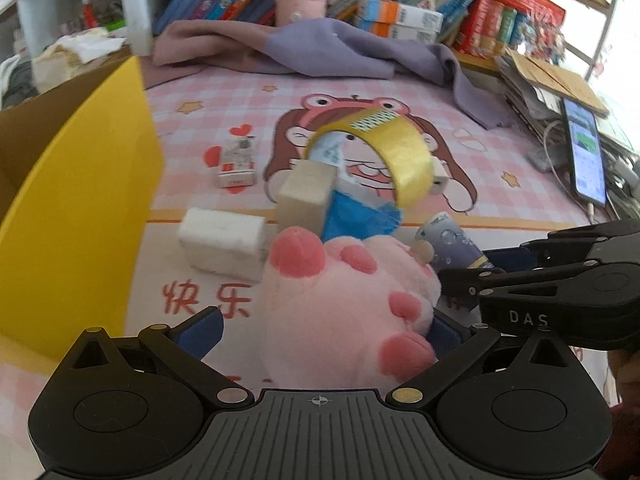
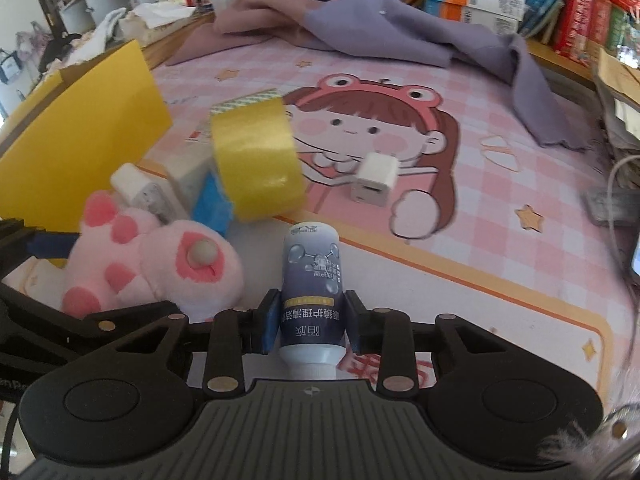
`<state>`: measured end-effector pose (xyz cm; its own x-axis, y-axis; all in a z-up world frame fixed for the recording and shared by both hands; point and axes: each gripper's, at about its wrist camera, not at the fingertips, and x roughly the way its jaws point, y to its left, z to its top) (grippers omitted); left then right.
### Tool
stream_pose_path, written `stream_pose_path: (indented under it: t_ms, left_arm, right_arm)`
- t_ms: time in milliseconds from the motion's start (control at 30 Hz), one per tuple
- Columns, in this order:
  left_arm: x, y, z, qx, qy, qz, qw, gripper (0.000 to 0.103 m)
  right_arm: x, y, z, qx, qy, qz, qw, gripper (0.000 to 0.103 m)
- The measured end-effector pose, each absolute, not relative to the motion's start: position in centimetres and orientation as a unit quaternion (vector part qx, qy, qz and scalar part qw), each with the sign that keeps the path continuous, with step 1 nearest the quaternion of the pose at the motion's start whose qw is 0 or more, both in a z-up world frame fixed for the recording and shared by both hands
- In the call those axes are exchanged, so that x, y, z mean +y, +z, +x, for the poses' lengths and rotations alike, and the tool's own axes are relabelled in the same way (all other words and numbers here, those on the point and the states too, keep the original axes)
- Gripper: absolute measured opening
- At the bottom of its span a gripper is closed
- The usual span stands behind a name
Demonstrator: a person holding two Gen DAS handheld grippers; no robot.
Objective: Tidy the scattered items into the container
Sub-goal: 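Grasp the pink plush pig with the left gripper while the right grasps the lotion bottle, then lift the plush pig and lotion bottle and carry both toward the yellow box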
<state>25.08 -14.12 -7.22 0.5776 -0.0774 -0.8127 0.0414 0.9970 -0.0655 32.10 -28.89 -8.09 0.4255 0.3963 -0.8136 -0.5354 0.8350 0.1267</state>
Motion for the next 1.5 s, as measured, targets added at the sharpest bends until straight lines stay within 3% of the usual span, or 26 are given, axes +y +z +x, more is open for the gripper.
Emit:
stream_pose_path:
  t_ms: [133, 233, 333, 467, 1500]
  left_arm:
    - [-14.3, -7.6, 25.5, 0.463, -0.040, -0.024, 0.885, 0.102]
    - [-14.5, -7.8, 25.7, 0.466, -0.048, -0.024, 0.883, 0.095]
    - [-14.9, -7.8, 25.7, 0.468, -0.060, -0.022, 0.882, 0.078]
    - [-15.3, -7.6, 25.4, 0.467, -0.064, -0.011, 0.882, 0.071]
    - [-15.8, -4.9, 18.6, 0.432, -0.083, -0.014, 0.898, 0.070]
  right_arm:
    - [-29.4, -8.1, 32.2, 0.458, 0.270, -0.074, 0.843, 0.031]
    - [-29.5, -8.3, 32.2, 0.459, 0.267, -0.077, 0.844, 0.032]
    - [-29.3, -8.3, 32.4, 0.456, 0.266, -0.078, 0.845, 0.032]
    - [-29.3, -8.3, 32.2, 0.455, 0.264, -0.082, 0.846, 0.031]
    - [-31.3, -5.8, 25.2, 0.428, 0.234, -0.072, 0.870, 0.031]
